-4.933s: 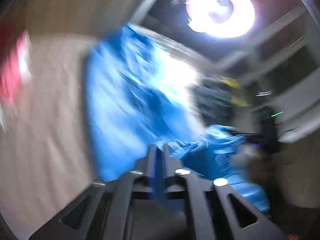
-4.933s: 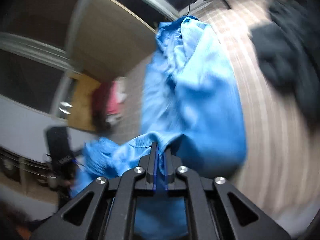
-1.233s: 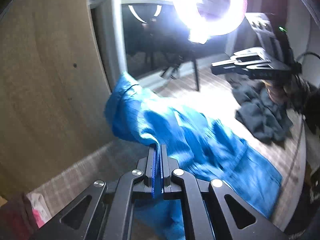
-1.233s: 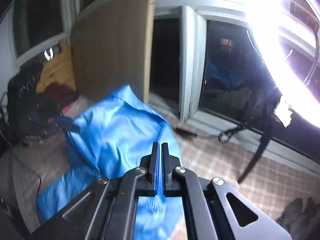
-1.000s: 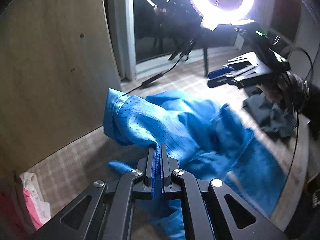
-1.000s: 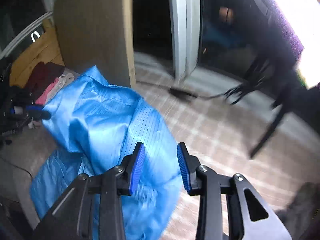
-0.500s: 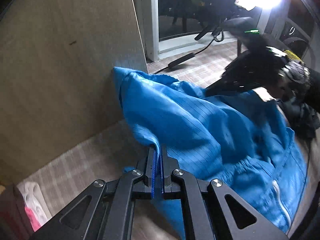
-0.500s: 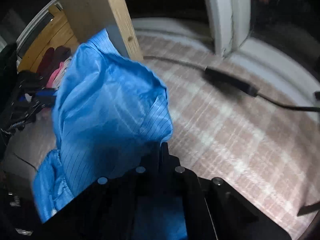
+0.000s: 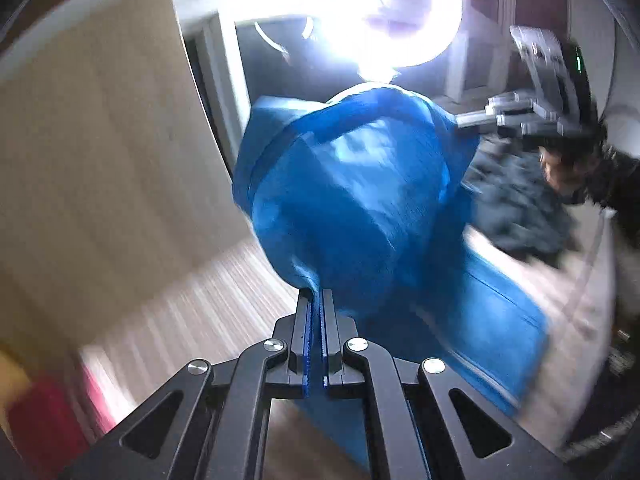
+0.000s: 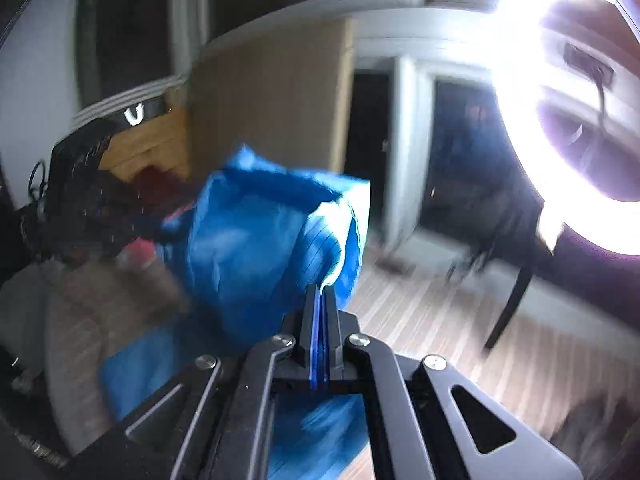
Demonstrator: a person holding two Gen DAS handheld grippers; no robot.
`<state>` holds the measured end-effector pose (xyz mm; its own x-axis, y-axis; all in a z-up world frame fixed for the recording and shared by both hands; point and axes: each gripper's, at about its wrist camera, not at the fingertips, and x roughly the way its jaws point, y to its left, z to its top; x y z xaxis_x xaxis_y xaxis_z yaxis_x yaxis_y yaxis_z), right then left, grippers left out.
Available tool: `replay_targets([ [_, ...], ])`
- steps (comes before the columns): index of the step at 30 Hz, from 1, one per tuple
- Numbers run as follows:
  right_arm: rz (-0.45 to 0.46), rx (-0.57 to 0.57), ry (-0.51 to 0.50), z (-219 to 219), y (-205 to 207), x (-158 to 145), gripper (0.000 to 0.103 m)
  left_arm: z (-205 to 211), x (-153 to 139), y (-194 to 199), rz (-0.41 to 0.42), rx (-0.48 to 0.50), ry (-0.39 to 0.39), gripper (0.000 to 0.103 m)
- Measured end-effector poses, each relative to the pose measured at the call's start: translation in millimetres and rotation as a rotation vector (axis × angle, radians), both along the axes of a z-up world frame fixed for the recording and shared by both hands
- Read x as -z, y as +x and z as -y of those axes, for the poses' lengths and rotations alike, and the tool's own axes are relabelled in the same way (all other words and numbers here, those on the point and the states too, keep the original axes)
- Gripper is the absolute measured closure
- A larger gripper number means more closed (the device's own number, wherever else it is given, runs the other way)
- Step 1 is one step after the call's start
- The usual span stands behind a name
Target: Fold clothes
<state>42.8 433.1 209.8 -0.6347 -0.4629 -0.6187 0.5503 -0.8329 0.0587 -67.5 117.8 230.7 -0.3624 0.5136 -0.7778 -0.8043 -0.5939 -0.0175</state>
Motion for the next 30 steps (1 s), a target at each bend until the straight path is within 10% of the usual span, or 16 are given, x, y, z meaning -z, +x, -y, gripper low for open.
replay_targets([
  [4,0.266,0.041,0.194,6,82,83,0.098,46,72,66,0.224,-0.034,-0.137,0.097],
  [8,0.339,0.113,0.041,-18,115,78,0.098,80,92,84,0.263,-0.130,-0.214,0.100],
  [12,0.326,0.191,-0.055,-13,105,71,0.057,53,51,77,0.167,-0.068,-0.071,0.095],
  [18,0.469,0.319,-0.149,-4,98,106,0.057,40,68,42,0.354,-0.200,0.080,0.086],
  [22,0.510,0.296,-0.179,18,91,120,0.062,16,104,8,0.466,-0.206,0.088,0.096],
  [23,0.518,0.286,-0.168,24,90,122,0.094,12,111,6,0.500,-0.194,0.082,0.101],
  [24,0.525,0.276,-0.157,30,90,124,0.101,12,115,2,0.531,-0.199,0.084,0.102],
  [30,0.447,0.199,-0.209,50,125,75,0.102,51,54,10,0.411,-0.206,0.058,0.102],
])
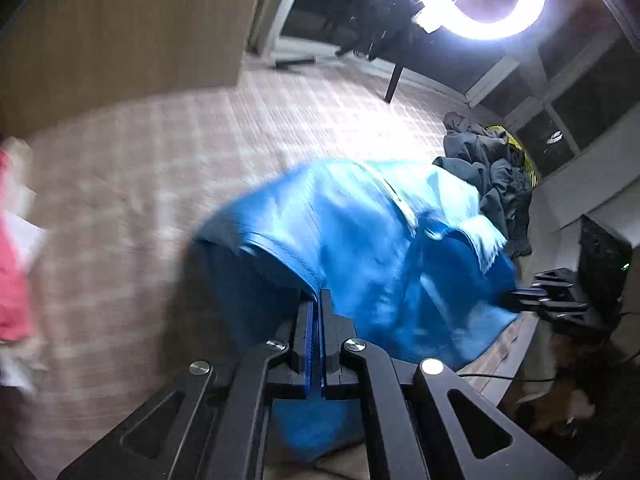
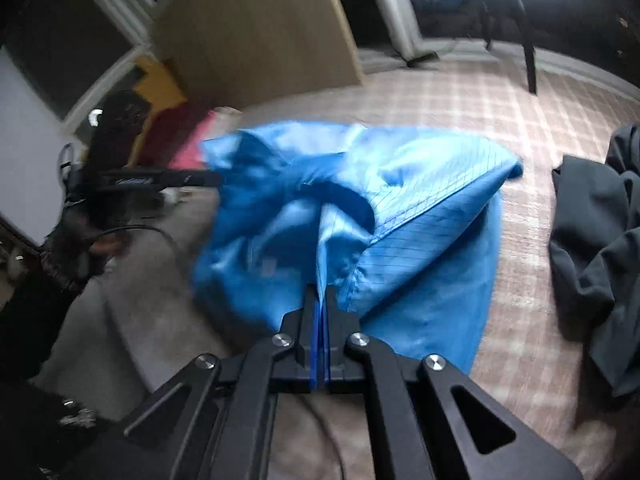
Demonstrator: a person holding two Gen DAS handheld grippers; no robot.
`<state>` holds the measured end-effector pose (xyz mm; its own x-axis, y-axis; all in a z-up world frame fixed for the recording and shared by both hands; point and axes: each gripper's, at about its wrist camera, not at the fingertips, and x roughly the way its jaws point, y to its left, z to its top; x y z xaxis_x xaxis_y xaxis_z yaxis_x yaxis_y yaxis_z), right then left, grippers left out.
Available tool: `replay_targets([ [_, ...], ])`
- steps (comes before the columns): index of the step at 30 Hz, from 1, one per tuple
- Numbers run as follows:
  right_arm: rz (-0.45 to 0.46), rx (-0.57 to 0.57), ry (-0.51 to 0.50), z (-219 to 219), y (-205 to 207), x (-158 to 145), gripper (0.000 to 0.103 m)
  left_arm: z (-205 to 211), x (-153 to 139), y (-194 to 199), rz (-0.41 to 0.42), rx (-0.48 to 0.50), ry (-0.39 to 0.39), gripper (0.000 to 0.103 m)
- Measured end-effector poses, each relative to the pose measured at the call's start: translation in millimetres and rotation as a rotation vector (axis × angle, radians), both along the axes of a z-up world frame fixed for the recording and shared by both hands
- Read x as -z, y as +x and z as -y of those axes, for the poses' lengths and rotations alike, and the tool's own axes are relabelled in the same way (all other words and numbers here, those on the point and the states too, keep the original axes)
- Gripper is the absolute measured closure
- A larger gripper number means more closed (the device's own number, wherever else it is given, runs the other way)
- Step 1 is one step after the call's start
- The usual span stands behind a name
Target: Fold clothes
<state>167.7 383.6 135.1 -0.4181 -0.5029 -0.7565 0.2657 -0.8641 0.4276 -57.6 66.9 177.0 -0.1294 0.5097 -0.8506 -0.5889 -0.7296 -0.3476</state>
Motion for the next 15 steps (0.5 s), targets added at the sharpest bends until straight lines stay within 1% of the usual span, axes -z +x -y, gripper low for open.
replay_targets([
  [1,0.017,0.001,-0.004,3,6,3,0.102,7,-7,4,-0.031,0.002,-0.028,0.101],
  [2,0.033,0.002,-0.007,5,12,6,0.102,10,-1,4,-0.034,0.015,-0.044,0.100],
  [3,0.050,0.002,-0.007,8,18,10,0.102,11,8,5,-0.037,0.020,-0.090,0.097],
  [4,0.072,-0.008,0.029,11,18,20,0.102,12,18,7,-0.041,0.025,-0.136,0.097],
  [5,0.094,-0.017,0.065,15,19,30,0.100,15,24,9,-0.040,0.020,-0.165,0.097],
  [6,0.117,-0.024,0.099,18,20,39,0.099,20,25,13,-0.040,-0.001,-0.173,0.097],
  [7,0.139,-0.010,0.119,15,20,40,0.099,25,26,17,-0.040,-0.023,-0.180,0.098],
  [8,0.113,-0.002,0.131,10,21,32,0.098,30,22,22,-0.047,-0.036,-0.169,0.098],
  [9,0.083,0.008,0.145,5,22,24,0.091,34,15,32,-0.067,-0.047,-0.156,0.097],
  [10,0.024,0.026,0.176,0,24,11,0.084,38,7,43,-0.088,-0.058,-0.142,0.091],
  [11,-0.034,0.043,0.205,-4,26,-2,0.066,38,1,53,-0.104,-0.047,-0.115,0.086],
  [12,-0.084,0.038,0.225,-4,24,-11,0.050,35,-3,64,-0.109,-0.021,-0.082,0.073],
  [13,-0.133,0.031,0.244,-4,22,-19,0.047,25,-5,76,-0.114,0.017,-0.060,0.069],
  [15,-0.205,-0.017,0.294,3,14,-26,0.047,7,-5,87,-0.116,0.060,-0.040,0.072],
])
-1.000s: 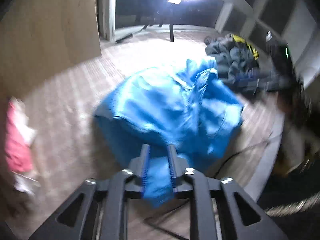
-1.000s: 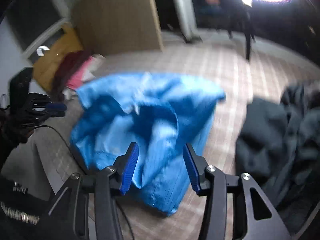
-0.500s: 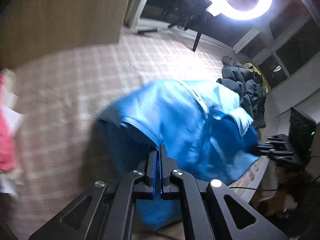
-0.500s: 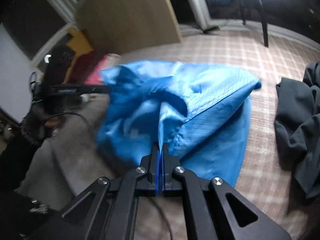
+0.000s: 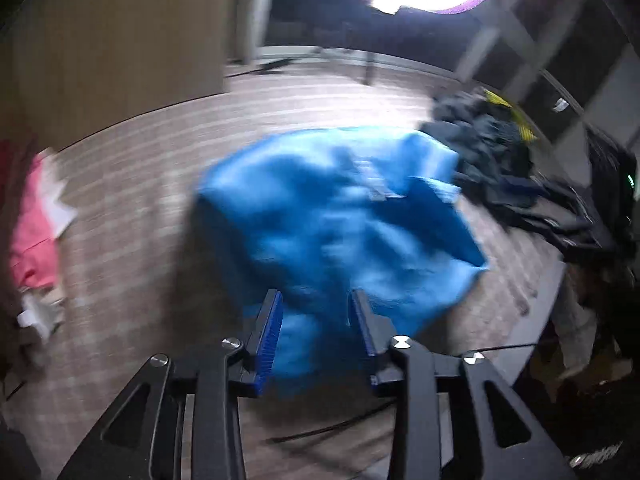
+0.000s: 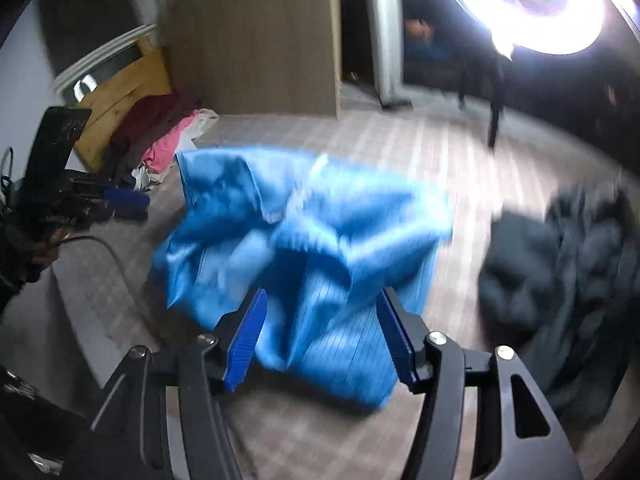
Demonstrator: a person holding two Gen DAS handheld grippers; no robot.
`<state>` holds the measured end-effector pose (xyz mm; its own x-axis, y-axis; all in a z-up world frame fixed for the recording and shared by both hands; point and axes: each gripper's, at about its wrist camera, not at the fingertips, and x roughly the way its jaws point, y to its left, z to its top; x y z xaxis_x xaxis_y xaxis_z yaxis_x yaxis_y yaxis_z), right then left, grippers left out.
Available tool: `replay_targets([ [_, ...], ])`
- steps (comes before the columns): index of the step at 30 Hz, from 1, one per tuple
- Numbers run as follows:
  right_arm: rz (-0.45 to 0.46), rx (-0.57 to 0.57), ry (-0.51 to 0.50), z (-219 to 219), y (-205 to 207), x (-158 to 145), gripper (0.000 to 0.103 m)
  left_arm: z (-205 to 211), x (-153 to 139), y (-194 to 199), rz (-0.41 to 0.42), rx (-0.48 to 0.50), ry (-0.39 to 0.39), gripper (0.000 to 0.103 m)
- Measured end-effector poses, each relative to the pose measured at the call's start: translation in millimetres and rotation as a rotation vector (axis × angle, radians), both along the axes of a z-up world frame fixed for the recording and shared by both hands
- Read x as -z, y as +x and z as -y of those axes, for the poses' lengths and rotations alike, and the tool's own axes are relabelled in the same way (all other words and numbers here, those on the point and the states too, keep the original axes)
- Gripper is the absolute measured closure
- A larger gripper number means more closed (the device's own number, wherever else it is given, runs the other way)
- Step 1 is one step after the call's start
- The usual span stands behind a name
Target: Fold clothes
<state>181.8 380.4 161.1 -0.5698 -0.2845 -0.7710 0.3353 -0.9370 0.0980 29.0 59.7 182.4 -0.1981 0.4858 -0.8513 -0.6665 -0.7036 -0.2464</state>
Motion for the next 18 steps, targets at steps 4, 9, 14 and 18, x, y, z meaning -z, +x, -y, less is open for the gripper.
replay_targets([
  [4,-0.039,-0.134,0.134,16,-33,13,0.047,-57,0,14,-0.029,0.129,0.066,0.072],
  [9,0.086,-0.238,0.089,13,-77,39,0.077,-116,17,39,-0.040,0.314,0.142,0.070],
  [14,0.241,-0.212,-0.098,-12,-107,59,0.101,-142,53,48,-0.030,0.352,0.088,0.085],
  [18,0.373,-0.212,-0.320,-37,-121,65,0.102,-136,72,59,0.012,0.387,0.079,0.103],
])
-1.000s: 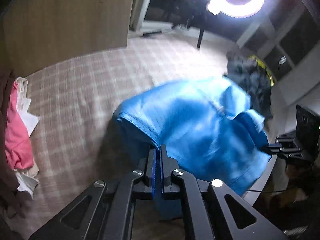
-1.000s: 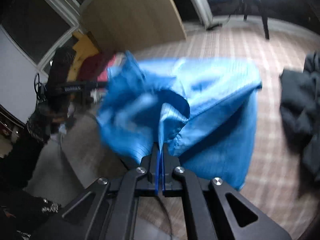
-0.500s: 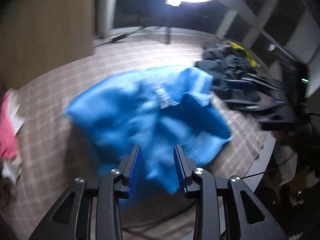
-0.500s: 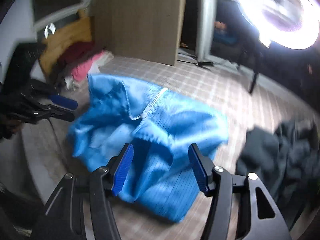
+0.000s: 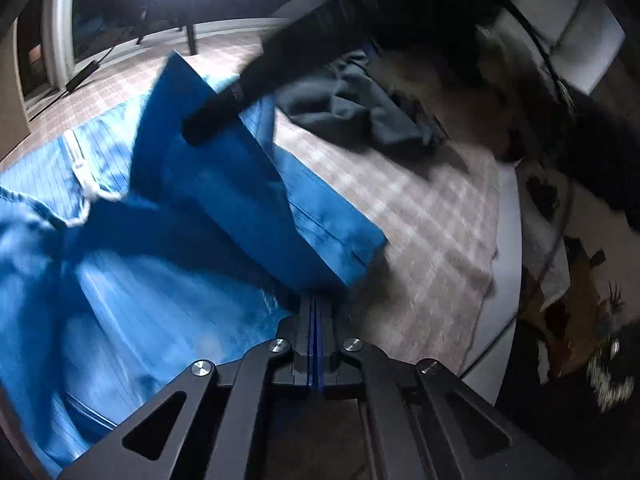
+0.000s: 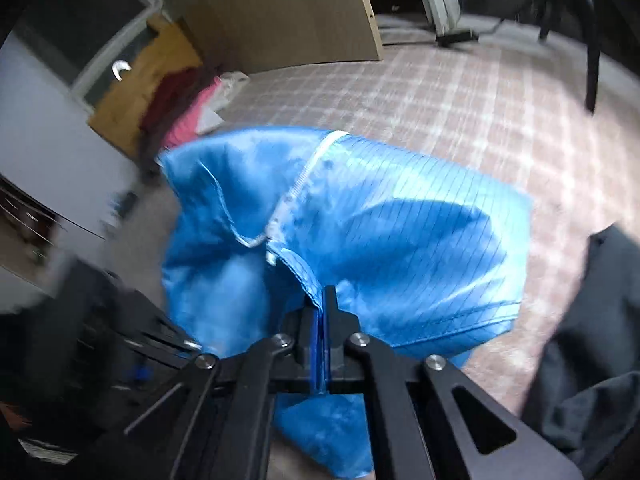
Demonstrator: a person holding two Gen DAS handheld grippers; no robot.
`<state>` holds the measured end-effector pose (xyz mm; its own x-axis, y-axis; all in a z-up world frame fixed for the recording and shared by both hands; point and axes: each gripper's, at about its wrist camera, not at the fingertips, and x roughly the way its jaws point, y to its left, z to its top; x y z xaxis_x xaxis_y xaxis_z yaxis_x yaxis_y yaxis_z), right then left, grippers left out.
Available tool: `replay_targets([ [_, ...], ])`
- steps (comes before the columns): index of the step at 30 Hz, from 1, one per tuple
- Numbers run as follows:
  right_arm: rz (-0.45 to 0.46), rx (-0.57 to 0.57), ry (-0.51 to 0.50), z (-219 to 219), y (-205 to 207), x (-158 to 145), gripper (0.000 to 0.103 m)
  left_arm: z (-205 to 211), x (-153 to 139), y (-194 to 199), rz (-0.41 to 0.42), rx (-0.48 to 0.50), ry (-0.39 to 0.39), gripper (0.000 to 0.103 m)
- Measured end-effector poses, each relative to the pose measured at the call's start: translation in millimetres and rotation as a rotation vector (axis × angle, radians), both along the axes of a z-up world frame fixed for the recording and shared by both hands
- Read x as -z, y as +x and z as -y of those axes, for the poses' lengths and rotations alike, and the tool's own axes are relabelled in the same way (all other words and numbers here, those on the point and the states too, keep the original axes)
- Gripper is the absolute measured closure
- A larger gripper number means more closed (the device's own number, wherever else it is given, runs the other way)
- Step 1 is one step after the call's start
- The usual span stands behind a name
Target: Fold clothes
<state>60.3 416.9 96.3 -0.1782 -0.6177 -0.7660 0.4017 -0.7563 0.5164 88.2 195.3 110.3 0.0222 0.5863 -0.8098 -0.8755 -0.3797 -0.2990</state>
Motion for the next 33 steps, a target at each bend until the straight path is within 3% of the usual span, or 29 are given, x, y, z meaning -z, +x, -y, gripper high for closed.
replay_targets([
  [2,0.083,0.003,-0.169,-16,-7,3,0.102,5,1,8,0.003,0.018,0.017,0.103],
  [4,0.229,0.016,-0.297,-28,-19,25,0.102,4,6,18,-0.017,0.046,-0.016,0.103],
  [8,0.295,0.099,-0.150,-36,-23,54,0.101,1,5,30,-0.055,0.073,-0.039,0.103],
  [9,0.280,0.110,-0.140,-38,-22,50,0.101,0,4,33,-0.062,0.079,-0.043,0.103],
  [12,0.085,0.164,0.126,-33,-15,16,0.094,0,0,32,-0.041,0.063,-0.066,0.103],
  [14,-0.041,0.196,0.172,-30,-4,-18,0.094,14,-19,31,-0.055,0.005,-0.054,0.100],
  [16,-0.145,0.161,0.134,-16,13,-50,0.081,35,-38,26,-0.096,-0.089,-0.044,0.096],
  [17,-0.205,0.096,0.124,0,23,-63,0.059,48,-49,22,-0.129,-0.153,-0.039,0.094],
  [18,-0.261,0.035,0.135,18,30,-69,0.049,61,-59,18,-0.163,-0.217,-0.034,0.088],
  [20,-0.351,-0.105,0.159,59,39,-74,0.048,83,-57,1,-0.162,-0.349,-0.047,0.086],
  [24,-0.341,-0.295,0.219,112,29,-49,0.048,114,-39,-22,-0.049,-0.502,-0.022,0.086],
  [28,-0.226,-0.343,0.186,122,6,-30,0.048,112,-44,-7,-0.103,-0.573,-0.044,0.082],
  [30,-0.172,-0.354,0.130,113,0,-26,0.049,101,-43,0,-0.137,-0.570,-0.081,0.082],
  [33,-0.145,-0.360,0.128,108,-6,-22,0.049,86,-32,5,-0.187,-0.564,-0.177,0.082],
])
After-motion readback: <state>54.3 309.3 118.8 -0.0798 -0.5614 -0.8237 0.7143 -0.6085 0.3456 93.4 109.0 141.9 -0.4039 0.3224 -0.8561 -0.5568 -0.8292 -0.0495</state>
